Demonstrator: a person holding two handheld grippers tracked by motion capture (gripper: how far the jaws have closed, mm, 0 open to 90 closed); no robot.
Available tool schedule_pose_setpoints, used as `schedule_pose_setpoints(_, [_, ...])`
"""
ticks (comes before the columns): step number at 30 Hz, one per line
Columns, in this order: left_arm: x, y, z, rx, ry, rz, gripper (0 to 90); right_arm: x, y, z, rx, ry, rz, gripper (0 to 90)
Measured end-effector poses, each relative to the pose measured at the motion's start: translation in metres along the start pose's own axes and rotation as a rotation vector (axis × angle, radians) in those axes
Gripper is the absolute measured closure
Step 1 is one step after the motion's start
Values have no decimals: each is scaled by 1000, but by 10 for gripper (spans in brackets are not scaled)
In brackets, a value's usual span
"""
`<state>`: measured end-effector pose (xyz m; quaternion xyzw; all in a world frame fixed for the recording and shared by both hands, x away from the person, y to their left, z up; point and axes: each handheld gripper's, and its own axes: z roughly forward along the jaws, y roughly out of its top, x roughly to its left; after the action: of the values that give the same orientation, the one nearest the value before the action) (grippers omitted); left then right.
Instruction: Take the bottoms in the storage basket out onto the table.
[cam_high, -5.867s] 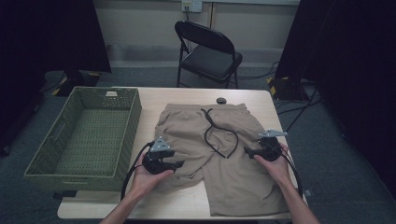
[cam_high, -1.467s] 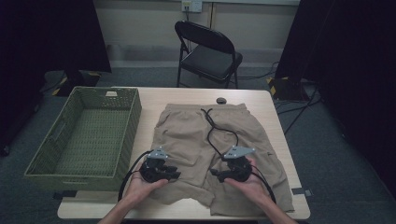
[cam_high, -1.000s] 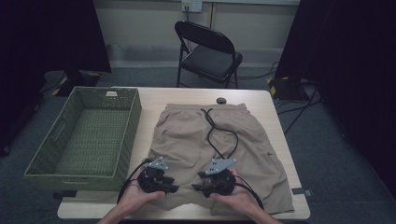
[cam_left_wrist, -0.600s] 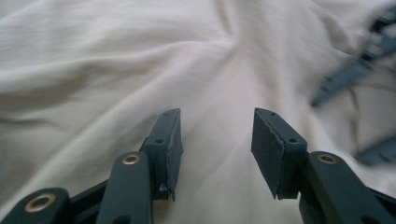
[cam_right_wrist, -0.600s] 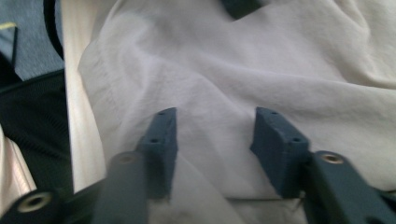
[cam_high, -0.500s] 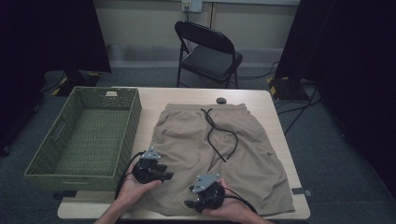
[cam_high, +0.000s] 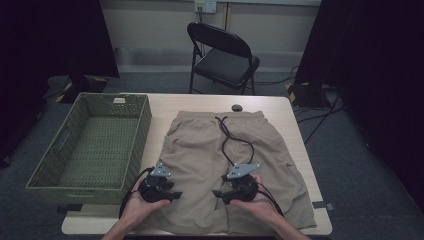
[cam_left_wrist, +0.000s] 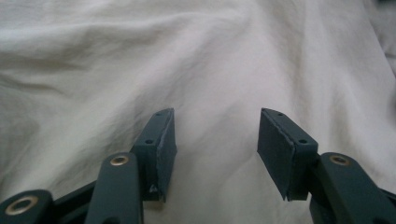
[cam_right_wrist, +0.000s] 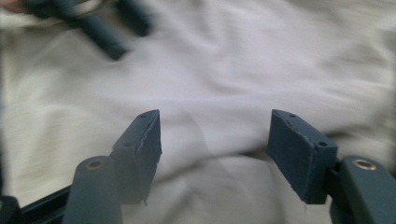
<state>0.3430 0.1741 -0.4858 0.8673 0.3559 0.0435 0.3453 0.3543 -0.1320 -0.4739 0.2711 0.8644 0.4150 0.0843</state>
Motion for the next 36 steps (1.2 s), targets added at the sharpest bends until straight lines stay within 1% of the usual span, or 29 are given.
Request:
schedule_pose_setpoints(1, [-2,-2,-1,0,1,11,463,-6,-1,-1,2,-20,15,326])
schedule_pose_setpoints(3, [-7,-4,-2,12,30,38,464,-20,-2,-5,-3,-61,48,323])
schedule_pose_setpoints(4, [-10,-5,-3,13,36,39,454,-26,-3,-7,-5,-90,70,318])
schedule_pose_setpoints(5, [-12,-7,-4,16,27,35,430,-30,-3,-9,-14,-98,90,312])
schedule_pose_setpoints(6, [-17,-10,-6,31,40,61,419,-36,-4,-12,-18,-103,114,304])
schedule_pose_setpoints(7, [-17,-10,-6,31,40,61,435,-36,-4,-12,-18,-103,114,304])
schedule_pose_setpoints(8, [-18,-11,-7,33,39,60,435,-43,-5,-17,-17,-136,126,299])
schedule_pose_setpoints(10, [-14,-8,-8,31,17,39,433,-51,-5,-22,-25,-156,135,292])
schedule_pose_setpoints(12, [-9,-3,-12,-34,-5,24,433,-59,-5,-26,-29,-187,143,268])
schedule_pose_setpoints(13, [-6,1,-13,-57,-13,5,433,-63,-6,-29,-40,-196,160,254])
schedule_pose_setpoints(14, [-3,5,-12,-72,-17,-21,428,-67,-5,-31,-40,-204,166,243])
schedule_pose_setpoints(15, [-1,10,-11,-80,-14,-26,419,-71,-4,-33,-38,-220,164,235])
schedule_pose_setpoints(16, [1,15,-10,-86,-1,-16,419,-75,-3,-35,-43,-238,175,224])
schedule_pose_setpoints(17, [3,20,-8,-87,16,-13,420,-80,-3,-36,-52,-248,190,219])
schedule_pose_setpoints(18, [6,24,-5,-92,23,-16,418,-84,-3,-37,-62,-254,204,200])
schedule_pose_setpoints(19, [8,28,-2,-97,22,-20,416,-87,-4,-36,-60,-264,217,175])
schedule_pose_setpoints(20, [11,31,2,-90,29,-24,415,-90,-4,-34,-43,-274,226,172])
schedule_pose_setpoints(22, [16,35,9,-78,57,-21,409,-94,-7,-27,-4,-284,224,172])
schedule_pose_setpoints(23, [19,36,12,-67,62,-28,401,-94,-9,-23,14,-286,223,170])
schedule_pose_setpoints(24, [22,36,15,-68,64,-32,395,-95,-11,-19,27,-290,226,168])
schedule_pose_setpoints(25, [25,35,17,-58,75,-34,395,-95,-13,-16,41,-292,225,166])
schedule_pose_setpoints(27, [28,31,20,-28,86,-28,384,-95,-16,-9,73,-317,218,157])
schedule_pose_setpoints(28, [29,28,20,-35,93,-16,376,-95,-18,-7,81,-320,221,154])
schedule_pose_setpoints(30, [31,24,20,-65,91,-28,380,-94,-21,-5,89,-333,209,146])
schedule_pose_setpoints(31, [30,23,20,-75,95,-25,378,-94,-23,-4,99,-344,201,142])
schedule_pose_setpoints(32, [29,22,21,-76,106,-4,375,-95,-25,-3,88,-343,206,143])
schedule_pose_setpoints(34, [24,22,23,-76,123,8,342,-99,-28,-3,84,-338,226,138])
schedule_pose_setpoints(35, [22,22,24,-75,131,7,322,-100,-30,-3,79,-346,200,131])
schedule_pose_setpoints(36, [18,22,26,-71,141,19,291,-102,-32,-3,67,-337,196,131])
